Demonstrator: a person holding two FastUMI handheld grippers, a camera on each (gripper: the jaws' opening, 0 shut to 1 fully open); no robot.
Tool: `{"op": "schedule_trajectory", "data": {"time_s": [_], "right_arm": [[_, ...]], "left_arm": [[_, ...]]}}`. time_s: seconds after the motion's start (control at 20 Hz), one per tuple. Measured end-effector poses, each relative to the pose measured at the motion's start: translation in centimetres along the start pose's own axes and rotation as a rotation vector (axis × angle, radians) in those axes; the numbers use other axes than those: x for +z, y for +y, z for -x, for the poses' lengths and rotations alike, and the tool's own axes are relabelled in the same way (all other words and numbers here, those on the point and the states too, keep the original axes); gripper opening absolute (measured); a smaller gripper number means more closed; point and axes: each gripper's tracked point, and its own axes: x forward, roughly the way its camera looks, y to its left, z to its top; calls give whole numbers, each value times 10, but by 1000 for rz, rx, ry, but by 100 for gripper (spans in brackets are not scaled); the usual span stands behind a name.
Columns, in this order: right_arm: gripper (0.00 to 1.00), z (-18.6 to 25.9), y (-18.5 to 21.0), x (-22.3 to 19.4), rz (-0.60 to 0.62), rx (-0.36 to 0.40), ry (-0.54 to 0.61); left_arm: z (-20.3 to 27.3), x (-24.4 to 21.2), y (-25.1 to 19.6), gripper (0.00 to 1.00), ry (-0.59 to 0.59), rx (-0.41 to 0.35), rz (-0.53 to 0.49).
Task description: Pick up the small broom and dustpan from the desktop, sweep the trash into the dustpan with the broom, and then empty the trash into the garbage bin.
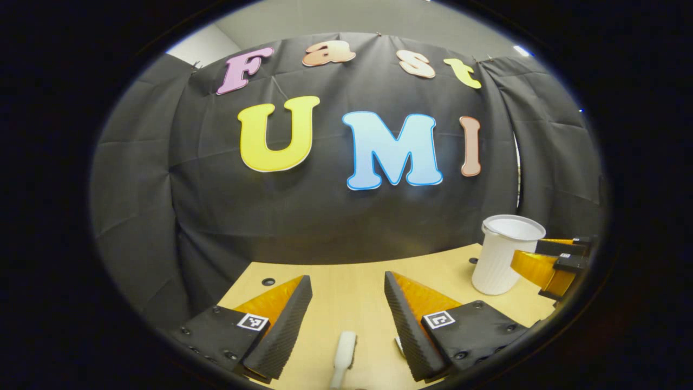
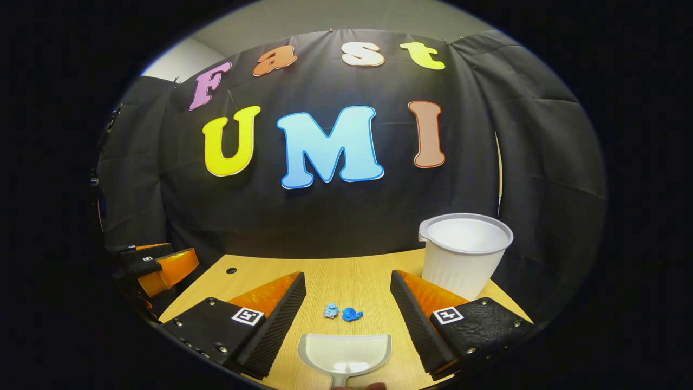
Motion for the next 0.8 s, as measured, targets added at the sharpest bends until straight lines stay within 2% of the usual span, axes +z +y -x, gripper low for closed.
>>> {"op": "schedule_trajectory", "data": {"time_s": [0.4,0.8], "right_arm": [[98,-1,-1,-7,3,0,20],[98,-8,-1,-40,-9,8,123]], "left_arm": [[-4,-13,3,88,39,15,1],[-18,-73,2,89,195,2,5]]}}
